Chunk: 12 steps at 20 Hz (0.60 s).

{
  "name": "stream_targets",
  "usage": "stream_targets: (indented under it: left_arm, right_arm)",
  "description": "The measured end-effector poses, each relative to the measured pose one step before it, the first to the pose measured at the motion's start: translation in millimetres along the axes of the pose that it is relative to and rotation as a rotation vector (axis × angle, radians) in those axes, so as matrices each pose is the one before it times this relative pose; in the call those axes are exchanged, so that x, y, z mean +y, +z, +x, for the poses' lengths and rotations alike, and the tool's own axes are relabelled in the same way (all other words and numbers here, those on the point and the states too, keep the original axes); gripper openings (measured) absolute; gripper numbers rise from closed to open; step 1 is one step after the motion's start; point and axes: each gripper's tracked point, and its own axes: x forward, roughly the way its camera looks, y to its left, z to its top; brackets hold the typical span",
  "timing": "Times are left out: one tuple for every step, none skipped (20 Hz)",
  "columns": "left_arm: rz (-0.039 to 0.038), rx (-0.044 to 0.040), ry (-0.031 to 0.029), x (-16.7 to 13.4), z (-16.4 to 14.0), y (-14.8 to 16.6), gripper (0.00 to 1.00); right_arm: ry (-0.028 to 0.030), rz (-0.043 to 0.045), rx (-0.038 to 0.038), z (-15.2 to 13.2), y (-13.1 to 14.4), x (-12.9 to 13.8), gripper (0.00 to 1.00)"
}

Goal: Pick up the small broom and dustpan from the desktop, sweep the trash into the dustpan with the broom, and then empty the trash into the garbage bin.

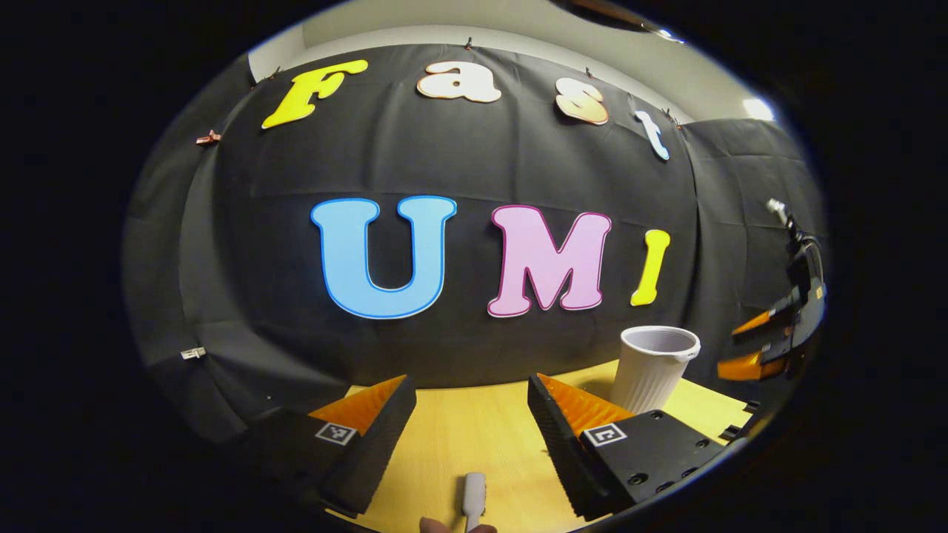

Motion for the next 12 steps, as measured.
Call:
stream_targets:
  left_arm:
    - [-0.00978,0.00791,0.00216,0.74,-1.02,-2.89,0.95]
    - [-0.00548,0.00524,0.00416,1.6,-0.41,-5.14,0.95]
    - [-0.00145,0.00435,0.00432,1.15,-0.7,-3.5,0.95]
    - [0.00136,0.00415,0.00235,0.38,-2.03,-5.31,0.95]
    - [0.00433,0.00634,0.00248,0.24,-1.51,-3.38,0.95]
    - [0.00657,0.00538,0.00213,0.77,-1.73,-4.9,0.95]
    - [0.00665,0.00535,0.0012,0.36,-2.02,-2.74,0.95]
    - [0.00303,0.00548,0.00115,0.19,-1.32,-5.82,0.95]
    - [-0.00281,0.00795,0.00153,0.34,-1.34,-3.56,0.95]
    - [-0.0083,0.01059,0.00315,1.87,-0.77,-5.86,0.95]
    - [-0.01058,0.01336,0.00528,1.74,-0.55,-4.69,0.95]
    - [-0.01073,0.01374,0.00678,1.51,-0.26,-6.47,0.95]
  right_arm:
    - [0.02373,0.01208,0.06832,6.59,-20.66,4.48,0.96]
    - [0.02837,0.01132,0.0589,5.06,-16.5,3.81,0.95]
    - [0.03041,0.00842,0.06572,5.46,-19.24,2.24,0.95]
    - [0.02912,0.00182,0.06282,8.17,-16.72,3.11,0.95]
    - [0.01861,-0.00743,0.07225,14.91,-19.29,1.63,0.95]
    - [0.02518,-0.01139,0.0622,15.44,-15.22,2.46,0.95]
    - [0.01219,-0.01111,0.06638,16.31,-16.45,1.79,0.95]
    - [0.02312,-0.00942,0.05683,14.11,-9.81,3.39,0.95]
    - [0.00556,-0.0086,0.03714,16.78,-5.7,0.11,0.95]
    - [0.004,-0.01274,0.04209,14.67,-5.3,0.09,0.95]
    - [0.00786,-0.01128,0.03559,12.93,-3.75,1.39,0.95]
    - [0.0005,-0.00645,0.02898,9.78,-1.56,0.85,0.95]
